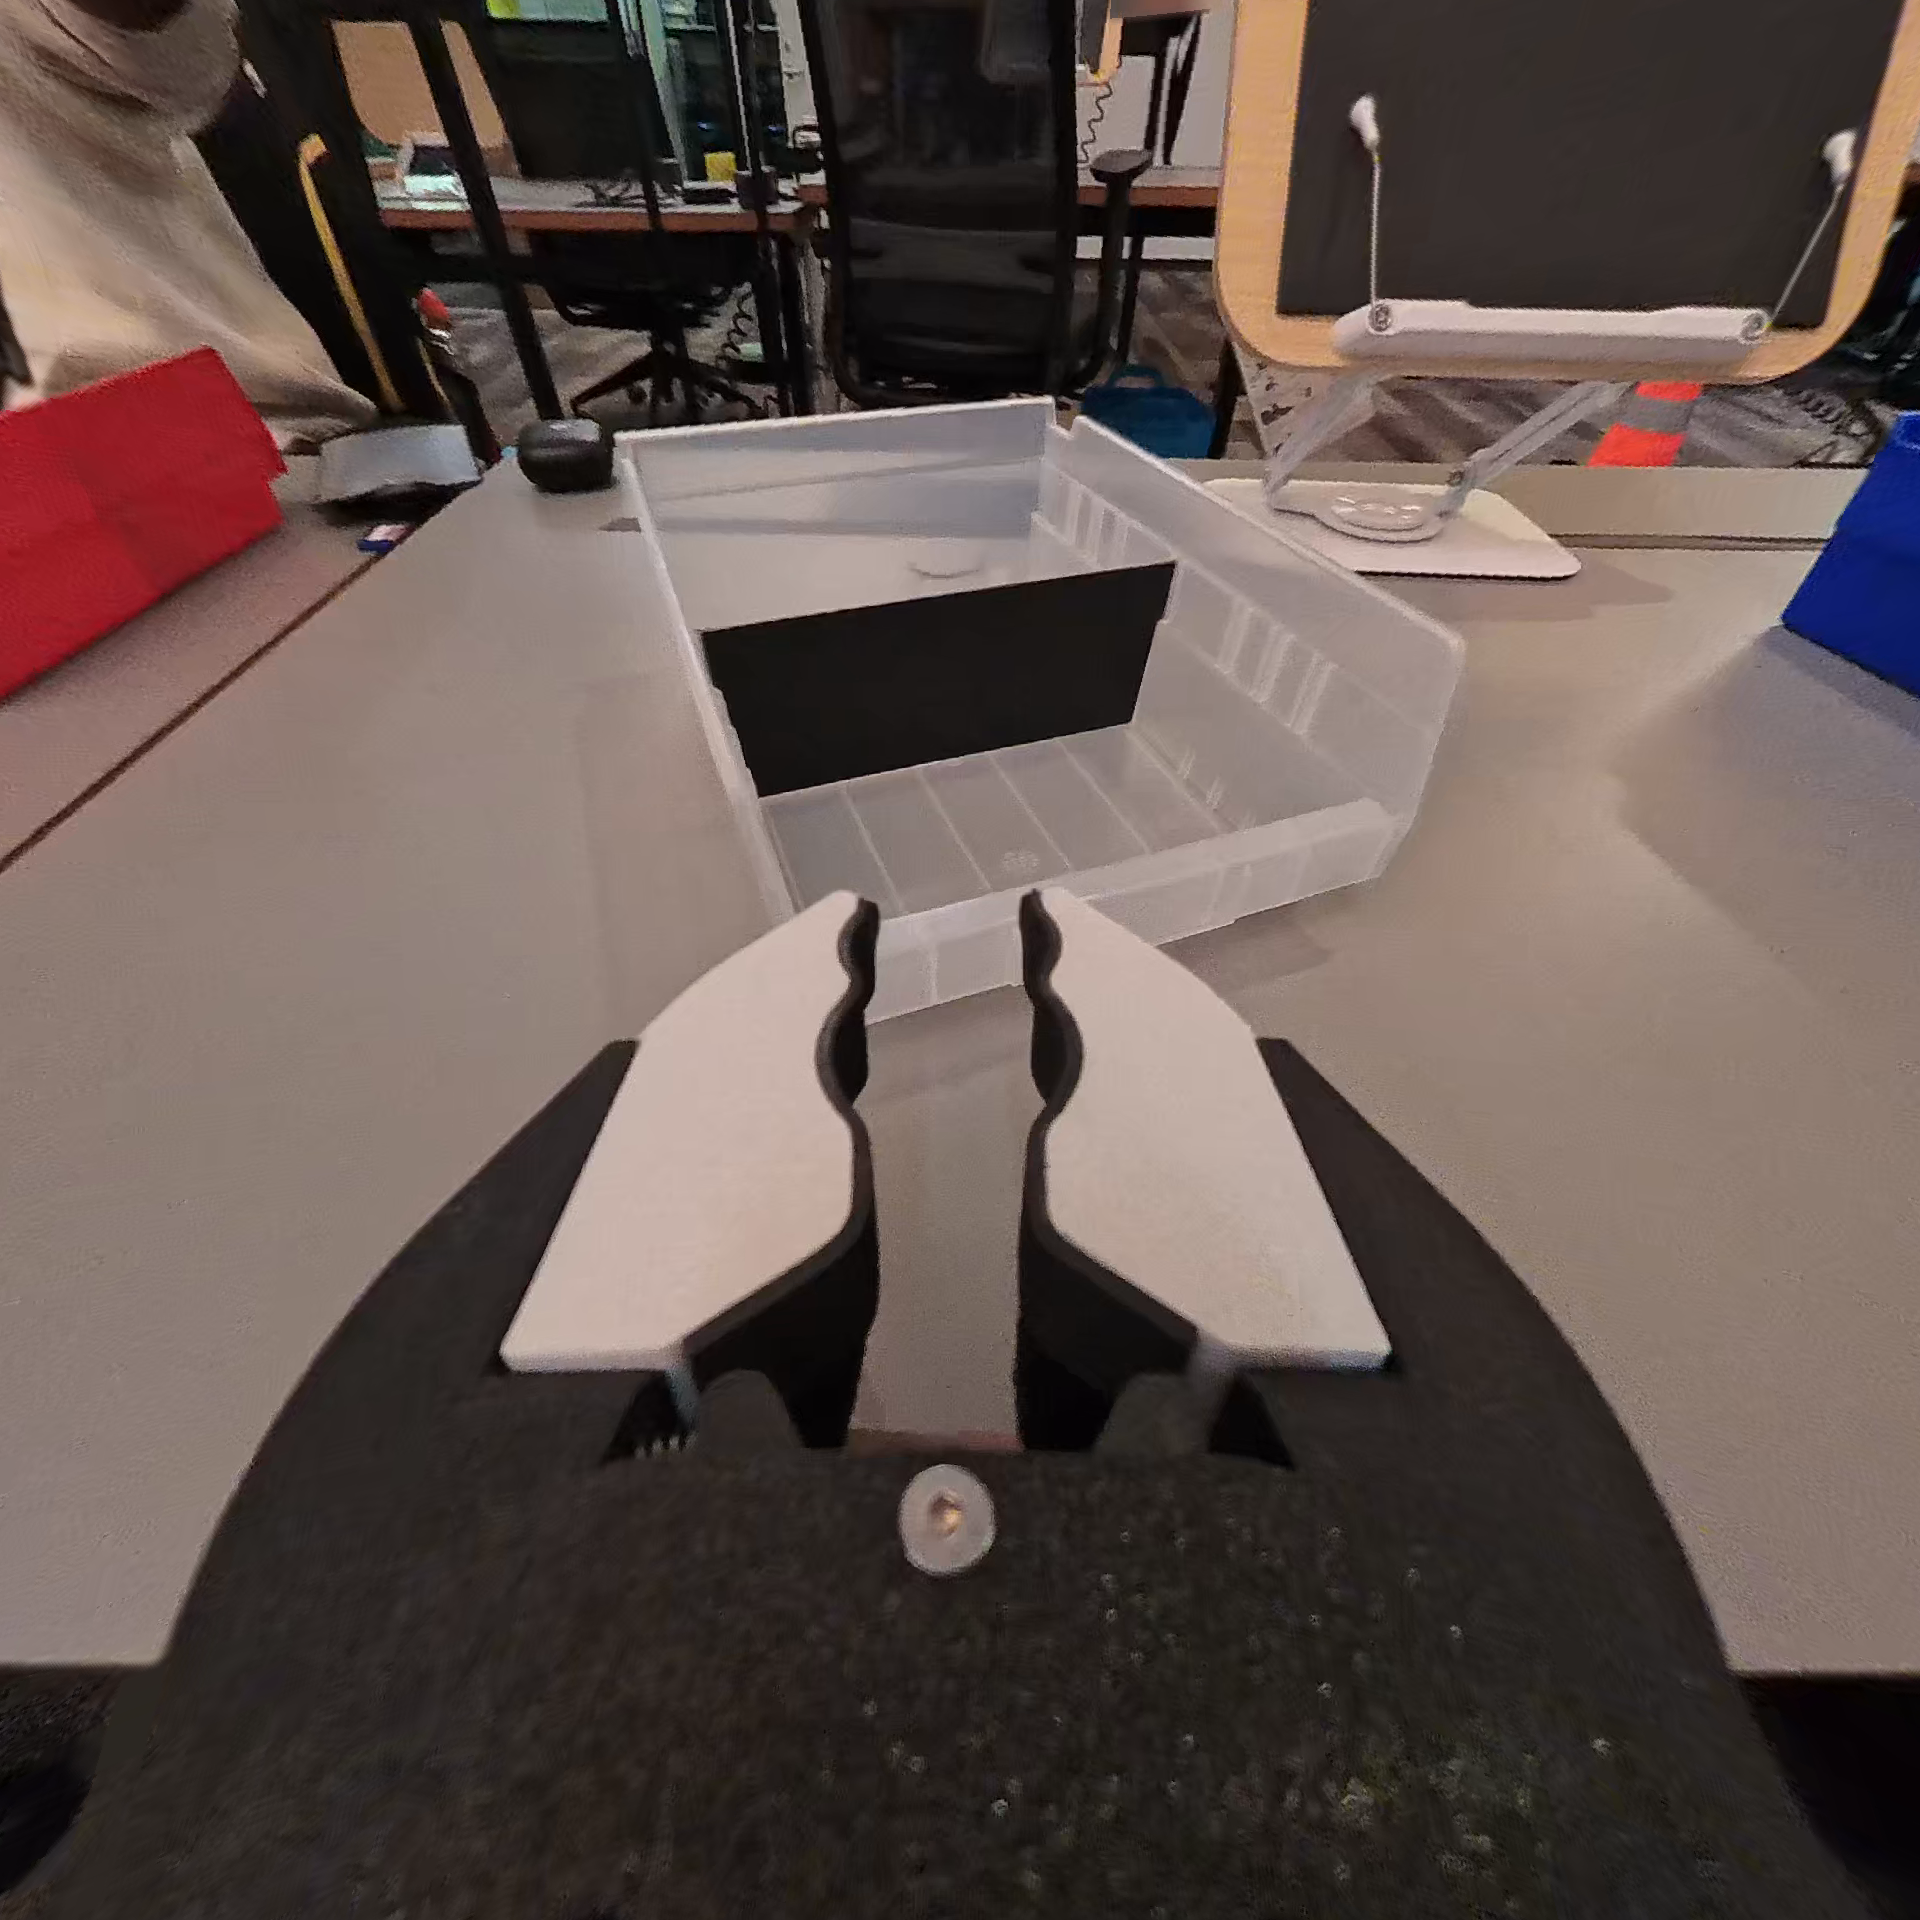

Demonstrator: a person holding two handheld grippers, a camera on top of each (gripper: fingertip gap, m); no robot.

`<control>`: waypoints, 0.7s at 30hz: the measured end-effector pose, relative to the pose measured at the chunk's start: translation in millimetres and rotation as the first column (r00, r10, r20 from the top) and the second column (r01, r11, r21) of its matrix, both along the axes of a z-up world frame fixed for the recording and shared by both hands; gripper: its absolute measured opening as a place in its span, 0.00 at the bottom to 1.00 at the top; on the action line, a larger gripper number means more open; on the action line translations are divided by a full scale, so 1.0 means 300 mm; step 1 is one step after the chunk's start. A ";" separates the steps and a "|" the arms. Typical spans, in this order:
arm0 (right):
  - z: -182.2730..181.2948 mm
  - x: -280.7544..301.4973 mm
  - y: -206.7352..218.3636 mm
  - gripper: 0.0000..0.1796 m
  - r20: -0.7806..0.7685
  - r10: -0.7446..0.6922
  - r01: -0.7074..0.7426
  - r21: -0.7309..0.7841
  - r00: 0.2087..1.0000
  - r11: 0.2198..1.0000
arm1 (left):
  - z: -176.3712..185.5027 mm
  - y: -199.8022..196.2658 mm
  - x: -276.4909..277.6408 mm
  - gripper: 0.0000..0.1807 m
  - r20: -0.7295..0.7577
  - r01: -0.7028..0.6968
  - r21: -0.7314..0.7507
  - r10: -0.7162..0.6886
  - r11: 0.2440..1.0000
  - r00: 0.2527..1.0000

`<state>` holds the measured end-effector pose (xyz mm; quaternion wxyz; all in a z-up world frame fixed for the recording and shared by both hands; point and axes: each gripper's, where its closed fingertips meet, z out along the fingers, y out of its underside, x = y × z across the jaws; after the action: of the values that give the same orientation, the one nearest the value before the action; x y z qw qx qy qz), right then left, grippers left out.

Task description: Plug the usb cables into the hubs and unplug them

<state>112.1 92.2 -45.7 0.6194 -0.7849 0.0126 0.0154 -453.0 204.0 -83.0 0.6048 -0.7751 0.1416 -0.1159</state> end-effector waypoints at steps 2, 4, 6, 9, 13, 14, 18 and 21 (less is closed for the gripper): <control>-0.131 0.046 -0.066 0.29 -0.060 -0.095 0.095 -0.005 0.994 0.995 | -0.013 -0.007 0.013 0.15 -0.044 -0.003 0.006 0.003 1.000 0.999; -0.192 0.081 -0.095 0.29 -0.083 -0.140 0.138 -0.023 0.987 0.990 | -0.036 -0.006 0.026 0.15 -0.087 -0.022 0.009 0.023 1.000 0.996; -0.214 0.102 -0.093 0.30 -0.077 -0.140 0.137 -0.044 0.987 0.990 | -0.068 -0.001 0.040 0.16 -0.117 -0.031 -0.022 0.029 0.999 0.993; -0.236 0.117 -0.092 0.30 -0.064 -0.151 0.147 -0.072 0.986 0.987 | -0.109 0.009 0.026 0.19 -0.106 -0.089 -0.110 0.078 0.990 0.991; -0.223 0.119 -0.090 0.31 0.042 -0.171 0.173 -0.063 0.984 0.983 | -0.109 0.013 0.027 0.20 -0.057 -0.087 -0.126 0.081 0.988 0.995; -0.222 0.117 -0.087 0.32 0.060 -0.173 0.176 -0.062 0.983 0.982 | -0.107 0.015 0.029 0.22 -0.062 -0.090 -0.120 0.083 0.989 0.995; -0.232 0.106 -0.080 0.32 0.081 -0.163 0.170 -0.082 0.983 0.982 | -0.106 0.015 0.037 0.22 -0.086 -0.116 -0.102 0.108 0.988 0.990; -0.236 0.100 -0.079 0.32 0.085 -0.157 0.165 -0.092 0.984 0.982 | -0.110 0.008 0.057 0.23 -0.073 -0.090 -0.110 0.082 0.990 0.994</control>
<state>142.1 68.5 -116.5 0.5789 -0.8110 0.0527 -0.0658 -436.0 206.3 -116.1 0.5591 -0.8170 0.1218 -0.0710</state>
